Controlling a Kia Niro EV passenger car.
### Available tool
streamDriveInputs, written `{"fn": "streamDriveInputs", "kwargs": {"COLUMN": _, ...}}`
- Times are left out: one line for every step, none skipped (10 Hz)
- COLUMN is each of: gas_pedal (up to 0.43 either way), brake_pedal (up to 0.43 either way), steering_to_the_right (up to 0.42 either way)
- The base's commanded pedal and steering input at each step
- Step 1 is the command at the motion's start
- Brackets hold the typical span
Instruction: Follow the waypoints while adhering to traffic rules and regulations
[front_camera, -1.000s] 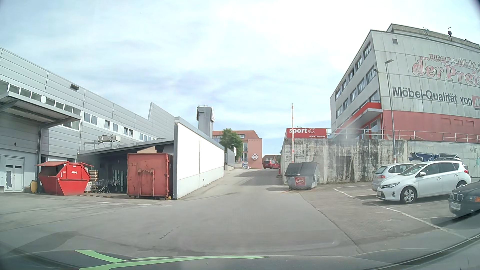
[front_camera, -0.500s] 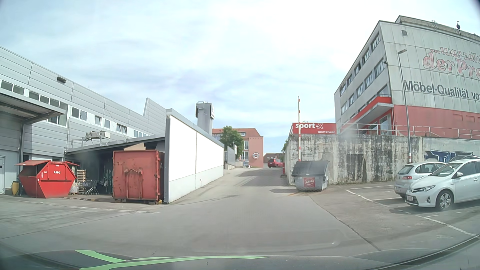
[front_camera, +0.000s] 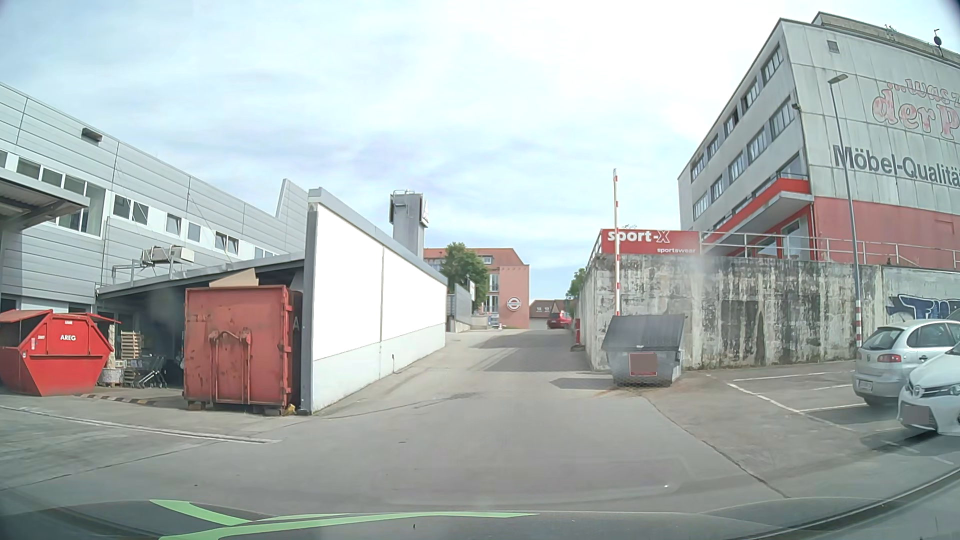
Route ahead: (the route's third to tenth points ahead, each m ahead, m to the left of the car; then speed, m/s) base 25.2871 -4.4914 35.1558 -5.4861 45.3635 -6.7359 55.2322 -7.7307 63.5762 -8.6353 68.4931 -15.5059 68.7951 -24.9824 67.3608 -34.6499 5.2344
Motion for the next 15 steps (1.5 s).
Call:
{"fn": "streamDriveInputs", "kwargs": {"gas_pedal": 0.22, "brake_pedal": 0.0, "steering_to_the_right": 0.004}}
{"fn": "streamDriveInputs", "kwargs": {"gas_pedal": 0.22, "brake_pedal": 0.0, "steering_to_the_right": 0.004}}
{"fn": "streamDriveInputs", "kwargs": {"gas_pedal": 0.22, "brake_pedal": 0.0, "steering_to_the_right": 0.004}}
{"fn": "streamDriveInputs", "kwargs": {"gas_pedal": 0.22, "brake_pedal": 0.0, "steering_to_the_right": 0.005}}
{"fn": "streamDriveInputs", "kwargs": {"gas_pedal": 0.22, "brake_pedal": 0.0, "steering_to_the_right": 0.008}}
{"fn": "streamDriveInputs", "kwargs": {"gas_pedal": 0.22, "brake_pedal": 0.0, "steering_to_the_right": 0.01}}
{"fn": "streamDriveInputs", "kwargs": {"gas_pedal": 0.22, "brake_pedal": 0.0, "steering_to_the_right": 0.011}}
{"fn": "streamDriveInputs", "kwargs": {"gas_pedal": 0.22, "brake_pedal": 0.0, "steering_to_the_right": 0.013}}
{"fn": "streamDriveInputs", "kwargs": {"gas_pedal": 0.22, "brake_pedal": 0.0, "steering_to_the_right": 0.014}}
{"fn": "streamDriveInputs", "kwargs": {"gas_pedal": 0.22, "brake_pedal": 0.0, "steering_to_the_right": 0.016}}
{"fn": "streamDriveInputs", "kwargs": {"gas_pedal": 0.22, "brake_pedal": 0.0, "steering_to_the_right": 0.019}}
{"fn": "streamDriveInputs", "kwargs": {"gas_pedal": 0.22, "brake_pedal": 0.0, "steering_to_the_right": 0.021}}
{"fn": "streamDriveInputs", "kwargs": {"gas_pedal": 0.209, "brake_pedal": 0.0, "steering_to_the_right": 0.023}}
{"fn": "streamDriveInputs", "kwargs": {"gas_pedal": 0.209, "brake_pedal": 0.0, "steering_to_the_right": 0.023}}
{"fn": "streamDriveInputs", "kwargs": {"gas_pedal": 0.209, "brake_pedal": 0.0, "steering_to_the_right": 0.025}}
